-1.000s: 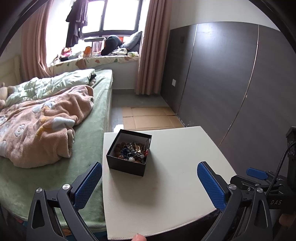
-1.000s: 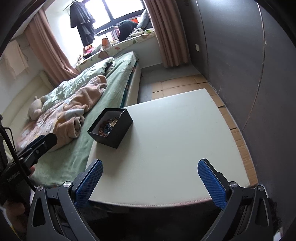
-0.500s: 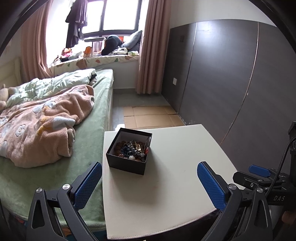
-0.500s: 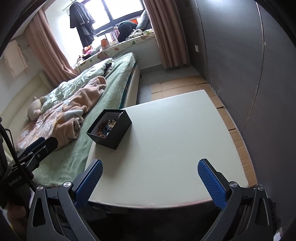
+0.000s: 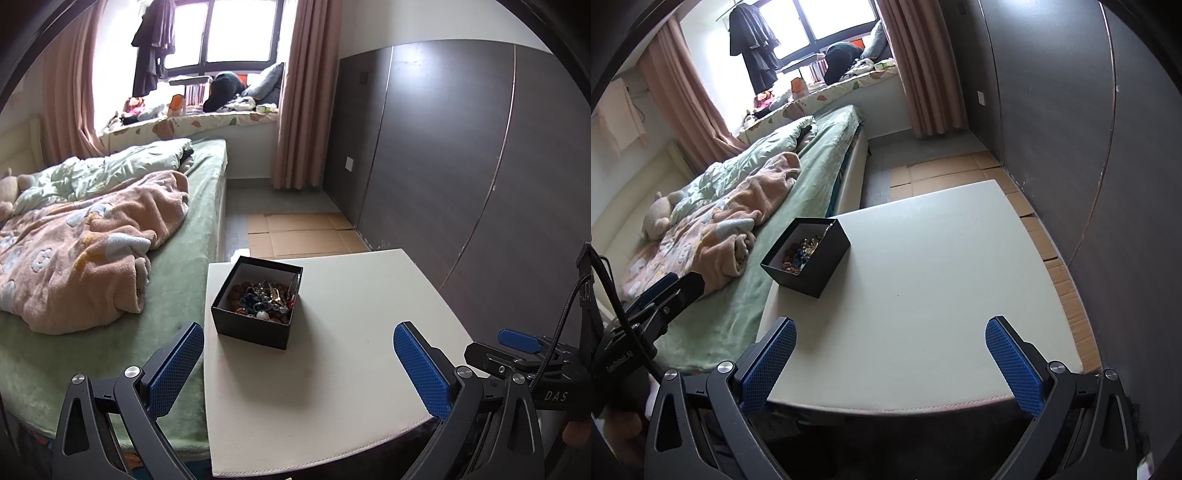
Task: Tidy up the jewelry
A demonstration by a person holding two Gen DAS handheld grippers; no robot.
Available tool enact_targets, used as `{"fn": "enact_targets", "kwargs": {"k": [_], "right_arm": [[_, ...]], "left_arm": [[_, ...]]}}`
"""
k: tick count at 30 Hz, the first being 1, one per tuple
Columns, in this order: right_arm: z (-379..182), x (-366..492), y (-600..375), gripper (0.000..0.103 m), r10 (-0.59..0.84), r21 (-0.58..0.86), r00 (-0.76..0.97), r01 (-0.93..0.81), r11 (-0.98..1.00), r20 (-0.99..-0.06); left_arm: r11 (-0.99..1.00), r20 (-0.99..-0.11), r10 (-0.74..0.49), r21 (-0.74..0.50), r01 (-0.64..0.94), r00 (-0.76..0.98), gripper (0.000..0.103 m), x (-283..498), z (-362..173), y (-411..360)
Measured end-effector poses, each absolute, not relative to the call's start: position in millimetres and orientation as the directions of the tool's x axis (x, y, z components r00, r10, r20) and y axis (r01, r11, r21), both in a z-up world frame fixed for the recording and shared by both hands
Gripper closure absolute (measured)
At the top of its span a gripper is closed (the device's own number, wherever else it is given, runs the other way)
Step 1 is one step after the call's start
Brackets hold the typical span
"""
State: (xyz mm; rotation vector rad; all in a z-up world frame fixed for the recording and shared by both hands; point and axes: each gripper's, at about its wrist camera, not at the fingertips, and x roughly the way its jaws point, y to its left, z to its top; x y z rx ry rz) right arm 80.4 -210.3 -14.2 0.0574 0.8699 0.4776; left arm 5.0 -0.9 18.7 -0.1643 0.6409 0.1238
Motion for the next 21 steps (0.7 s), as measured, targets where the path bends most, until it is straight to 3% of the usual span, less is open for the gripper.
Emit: {"fn": "enact_targets", "kwargs": {"k": [21], "right_arm": [[-9.1,84.8,-217.4,0.0,0.417,0.231,0.55,-0.377,0.897,-0.723]], "left_arm": [[0.979,-0.596,0.068,-0.117,-0.17,0.8,0.0,3.6,17.1,-2.7]]}}
